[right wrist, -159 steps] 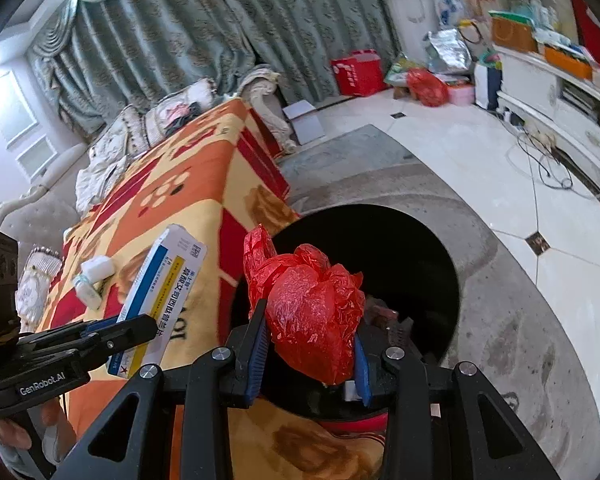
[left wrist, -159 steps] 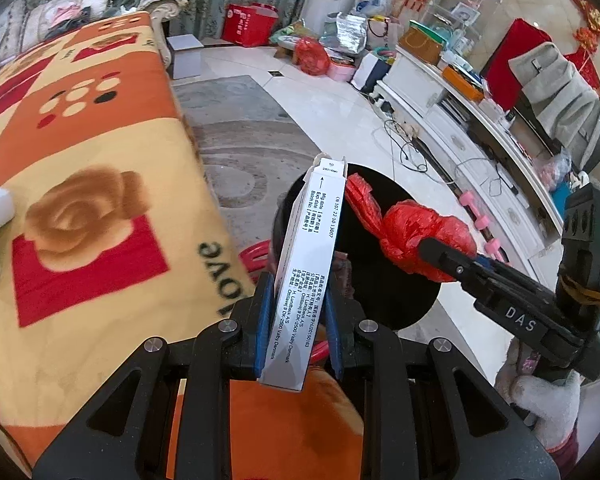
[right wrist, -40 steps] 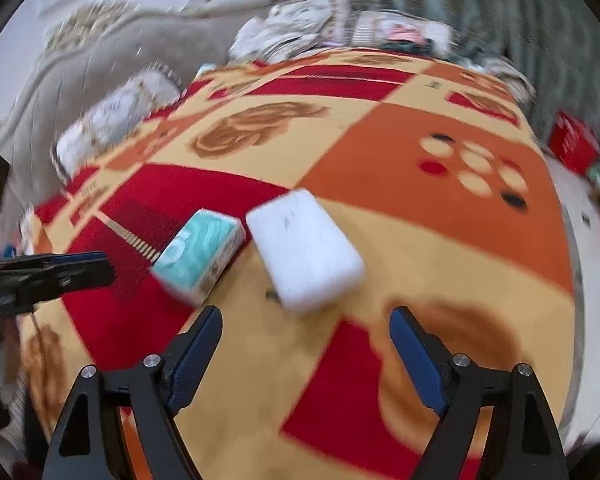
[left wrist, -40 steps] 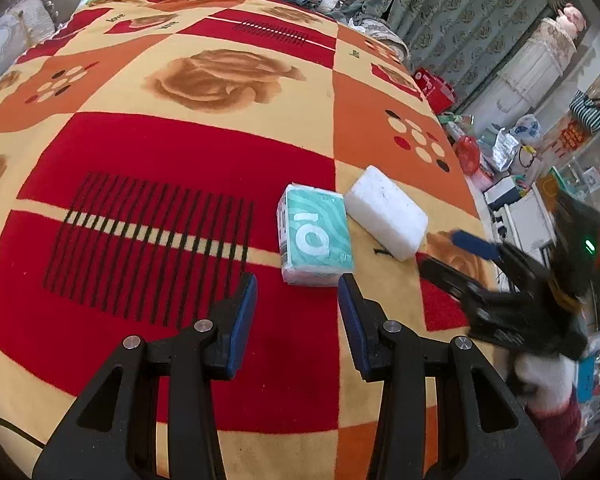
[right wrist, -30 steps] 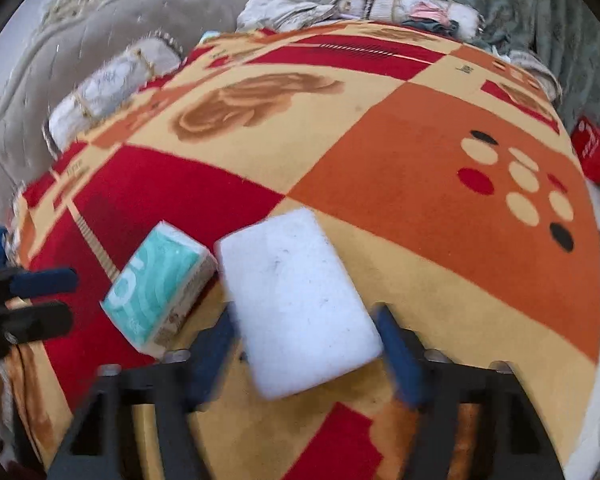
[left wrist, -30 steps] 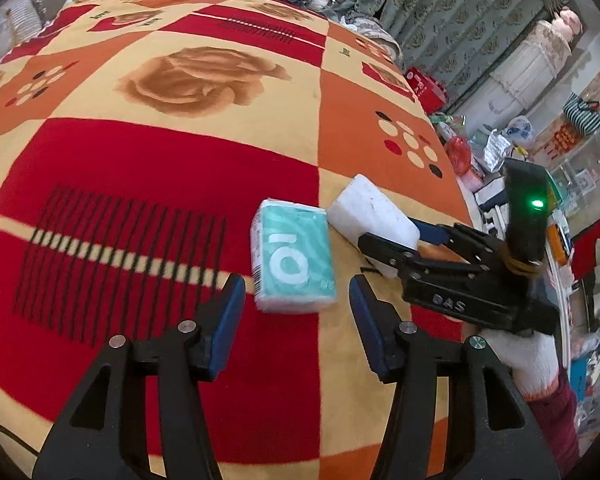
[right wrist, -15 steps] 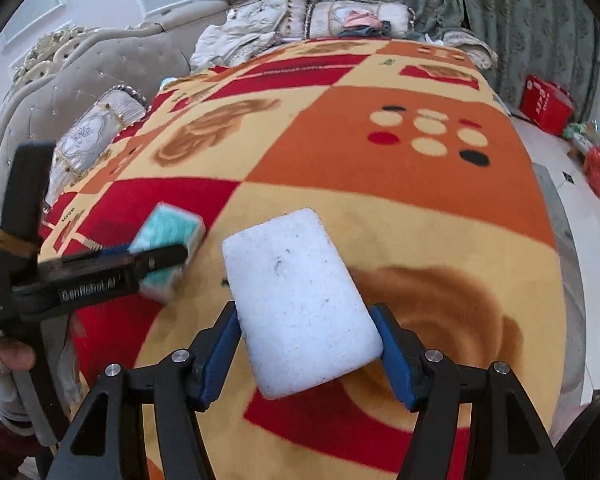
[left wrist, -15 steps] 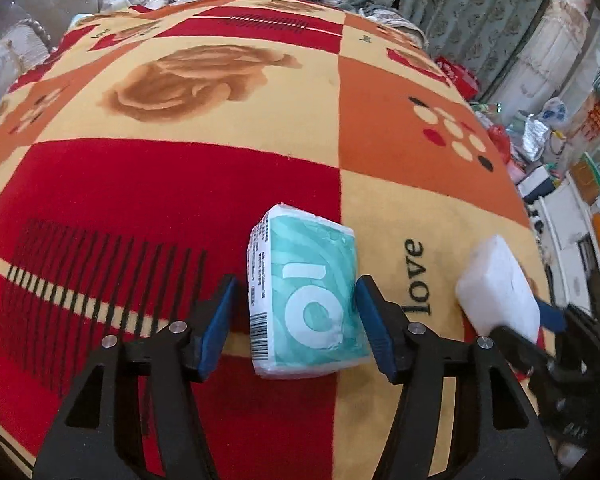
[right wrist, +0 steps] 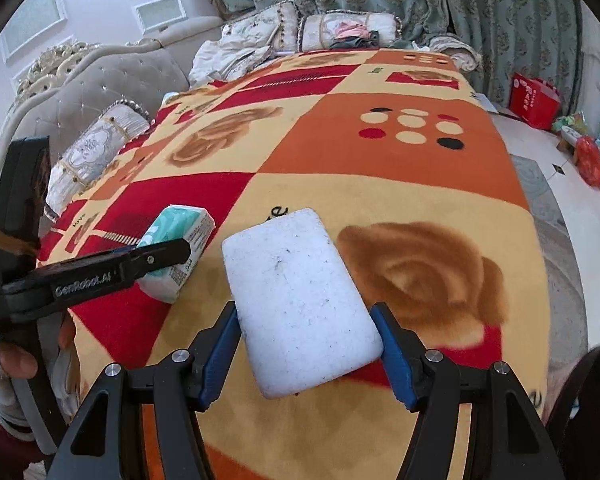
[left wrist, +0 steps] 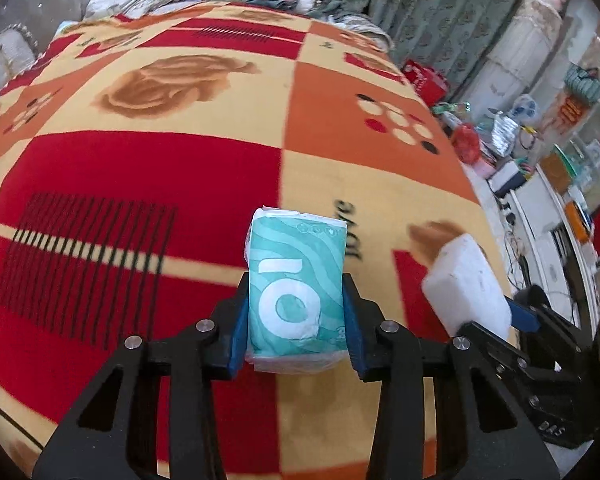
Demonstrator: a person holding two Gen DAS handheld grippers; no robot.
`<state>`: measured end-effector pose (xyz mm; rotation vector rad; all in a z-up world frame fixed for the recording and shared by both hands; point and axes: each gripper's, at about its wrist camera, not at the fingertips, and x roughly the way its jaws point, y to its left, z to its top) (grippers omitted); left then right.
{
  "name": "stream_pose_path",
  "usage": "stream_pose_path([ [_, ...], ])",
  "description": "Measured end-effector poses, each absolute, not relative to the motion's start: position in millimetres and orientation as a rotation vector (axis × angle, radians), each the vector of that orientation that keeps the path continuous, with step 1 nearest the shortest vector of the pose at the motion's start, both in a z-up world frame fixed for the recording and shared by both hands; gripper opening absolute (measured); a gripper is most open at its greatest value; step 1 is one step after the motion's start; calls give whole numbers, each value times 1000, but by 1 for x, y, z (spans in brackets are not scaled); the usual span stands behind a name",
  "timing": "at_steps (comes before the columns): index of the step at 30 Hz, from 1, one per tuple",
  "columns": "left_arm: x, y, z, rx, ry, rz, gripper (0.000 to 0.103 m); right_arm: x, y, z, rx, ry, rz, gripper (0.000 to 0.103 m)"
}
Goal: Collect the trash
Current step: 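Carry the tissue pack and foam block over the black bin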
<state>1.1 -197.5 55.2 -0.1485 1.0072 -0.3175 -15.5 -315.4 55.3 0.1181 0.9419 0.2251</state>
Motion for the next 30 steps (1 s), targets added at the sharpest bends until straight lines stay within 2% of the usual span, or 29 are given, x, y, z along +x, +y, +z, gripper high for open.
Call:
stream_pose_path([
  [13,-60,-229,73,-73,962,-379,38,-70,-332,62,170,934,170,64],
  [30,-94,-264,77,-3,942,-430,38,-110,-362,67,222,923,115,64],
])
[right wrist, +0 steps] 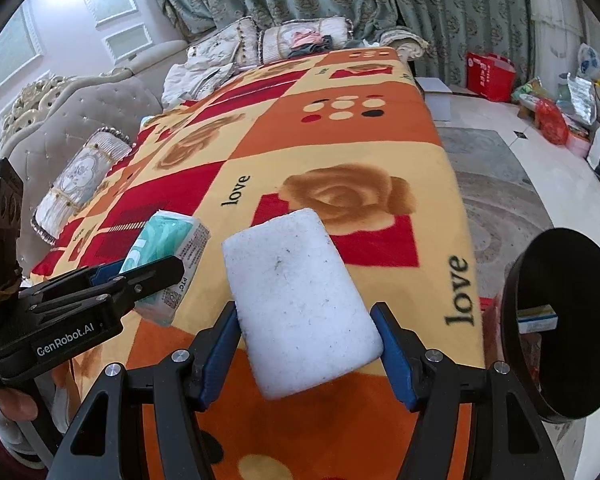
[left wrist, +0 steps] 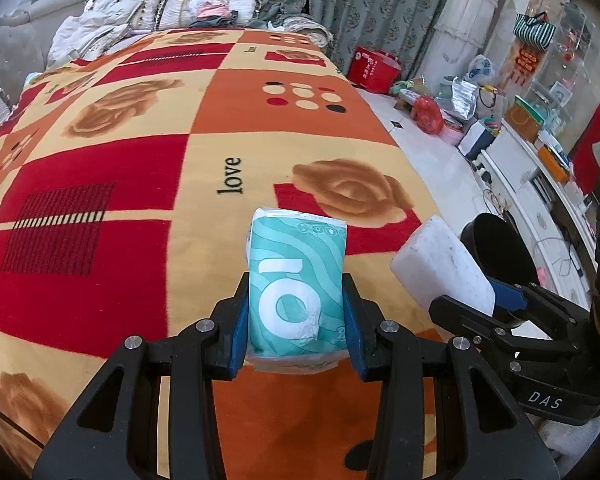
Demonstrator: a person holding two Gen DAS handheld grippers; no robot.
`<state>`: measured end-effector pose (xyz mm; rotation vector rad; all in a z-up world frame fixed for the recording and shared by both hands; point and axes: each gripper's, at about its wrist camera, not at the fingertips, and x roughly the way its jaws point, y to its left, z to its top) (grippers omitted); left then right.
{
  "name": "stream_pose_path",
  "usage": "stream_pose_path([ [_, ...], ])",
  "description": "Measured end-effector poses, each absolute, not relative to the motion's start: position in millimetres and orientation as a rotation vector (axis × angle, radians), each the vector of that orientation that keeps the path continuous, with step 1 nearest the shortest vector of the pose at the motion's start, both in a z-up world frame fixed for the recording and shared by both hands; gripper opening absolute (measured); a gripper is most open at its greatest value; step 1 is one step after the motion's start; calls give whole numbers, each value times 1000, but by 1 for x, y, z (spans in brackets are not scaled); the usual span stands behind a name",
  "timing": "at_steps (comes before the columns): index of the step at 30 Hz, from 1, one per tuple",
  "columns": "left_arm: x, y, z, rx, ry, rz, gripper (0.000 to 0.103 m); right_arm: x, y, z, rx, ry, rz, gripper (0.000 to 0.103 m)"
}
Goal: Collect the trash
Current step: 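Carry the tissue pack and foam block over the black bin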
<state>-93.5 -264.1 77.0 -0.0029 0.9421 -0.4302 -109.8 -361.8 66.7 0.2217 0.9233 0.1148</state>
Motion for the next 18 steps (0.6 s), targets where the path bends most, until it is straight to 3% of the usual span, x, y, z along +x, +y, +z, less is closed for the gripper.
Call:
stream_pose_path([
  [18,-103,-290,83,48,921,-462,38,-127,-385,74,255,900,83,64],
])
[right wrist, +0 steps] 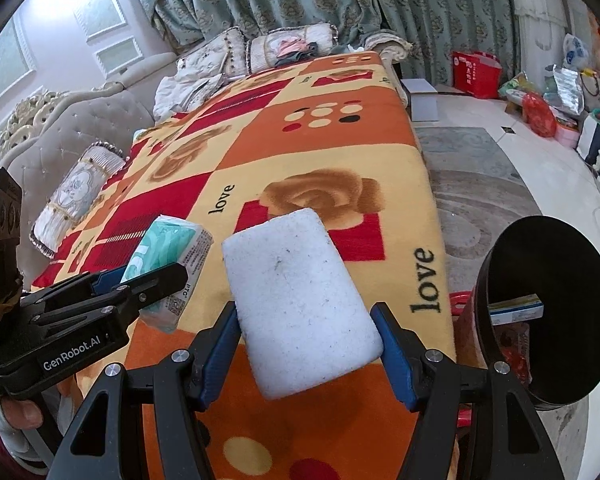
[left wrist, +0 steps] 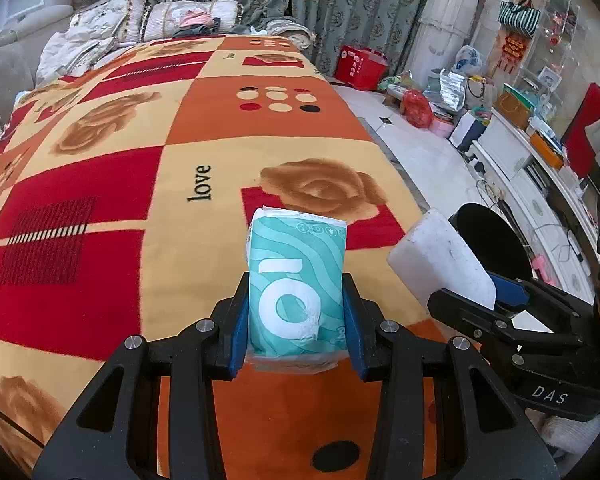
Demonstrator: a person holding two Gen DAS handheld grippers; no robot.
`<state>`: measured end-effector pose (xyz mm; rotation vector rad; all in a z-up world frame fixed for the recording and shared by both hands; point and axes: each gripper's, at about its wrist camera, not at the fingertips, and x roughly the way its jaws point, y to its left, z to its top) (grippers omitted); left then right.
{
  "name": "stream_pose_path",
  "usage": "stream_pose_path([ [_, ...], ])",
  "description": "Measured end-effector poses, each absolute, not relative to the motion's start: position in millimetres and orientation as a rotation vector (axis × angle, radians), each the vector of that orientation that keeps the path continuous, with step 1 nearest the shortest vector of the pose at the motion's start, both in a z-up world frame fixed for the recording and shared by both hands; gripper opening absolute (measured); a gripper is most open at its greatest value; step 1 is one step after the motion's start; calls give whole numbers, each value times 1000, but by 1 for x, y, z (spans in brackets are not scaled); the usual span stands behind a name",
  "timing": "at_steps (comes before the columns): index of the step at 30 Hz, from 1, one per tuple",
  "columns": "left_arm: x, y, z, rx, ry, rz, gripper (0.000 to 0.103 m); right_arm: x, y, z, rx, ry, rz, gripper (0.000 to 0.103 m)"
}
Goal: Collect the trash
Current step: 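Carry the tissue pack and foam block over the black bin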
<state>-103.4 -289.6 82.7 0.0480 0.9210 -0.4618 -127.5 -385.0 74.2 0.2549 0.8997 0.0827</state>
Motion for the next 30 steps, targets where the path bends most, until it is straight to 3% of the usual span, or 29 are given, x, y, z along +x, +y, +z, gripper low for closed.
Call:
stream_pose_path([
  [30,-115,-376,81,127,924,-597,38,-165,-471,74,356,880,-83,64],
])
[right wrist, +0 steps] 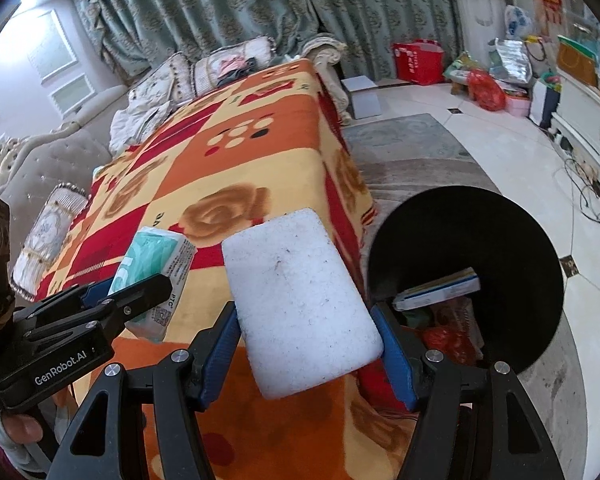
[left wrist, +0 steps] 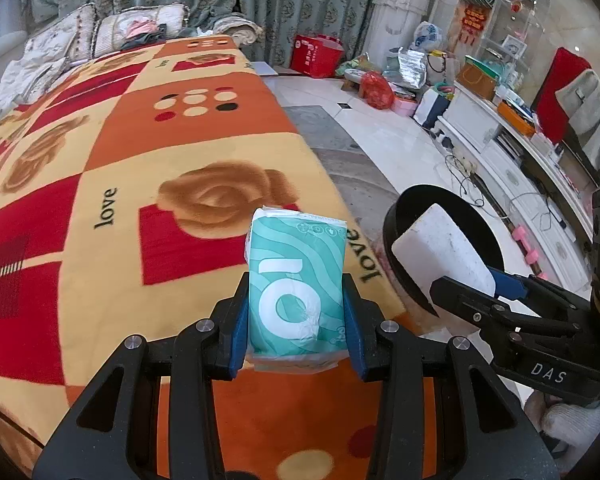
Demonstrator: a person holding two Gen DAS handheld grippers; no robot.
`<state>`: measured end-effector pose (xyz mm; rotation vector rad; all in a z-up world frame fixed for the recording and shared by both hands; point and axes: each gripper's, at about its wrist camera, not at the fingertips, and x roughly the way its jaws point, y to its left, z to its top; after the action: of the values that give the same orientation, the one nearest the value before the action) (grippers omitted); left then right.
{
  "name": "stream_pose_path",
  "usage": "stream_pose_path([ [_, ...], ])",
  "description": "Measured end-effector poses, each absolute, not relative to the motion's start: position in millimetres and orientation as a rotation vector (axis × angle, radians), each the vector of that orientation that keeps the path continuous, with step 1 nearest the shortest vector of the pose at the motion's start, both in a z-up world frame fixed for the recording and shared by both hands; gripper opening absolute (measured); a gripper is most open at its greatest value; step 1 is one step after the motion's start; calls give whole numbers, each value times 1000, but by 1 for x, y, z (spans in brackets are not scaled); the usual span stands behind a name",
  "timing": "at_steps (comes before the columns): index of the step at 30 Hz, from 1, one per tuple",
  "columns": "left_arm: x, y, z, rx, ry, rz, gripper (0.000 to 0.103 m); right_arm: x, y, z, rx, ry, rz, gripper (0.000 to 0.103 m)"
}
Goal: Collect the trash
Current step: 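Carry the tissue pack and foam block over the black bin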
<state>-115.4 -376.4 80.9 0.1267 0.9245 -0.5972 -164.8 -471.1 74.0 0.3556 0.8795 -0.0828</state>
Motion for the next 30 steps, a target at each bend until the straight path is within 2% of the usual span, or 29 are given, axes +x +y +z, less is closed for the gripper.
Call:
stream_pose_path([
  [30,-116,-472,73,159,964,-746,39,-203,-562,61,501,851,-265,64],
])
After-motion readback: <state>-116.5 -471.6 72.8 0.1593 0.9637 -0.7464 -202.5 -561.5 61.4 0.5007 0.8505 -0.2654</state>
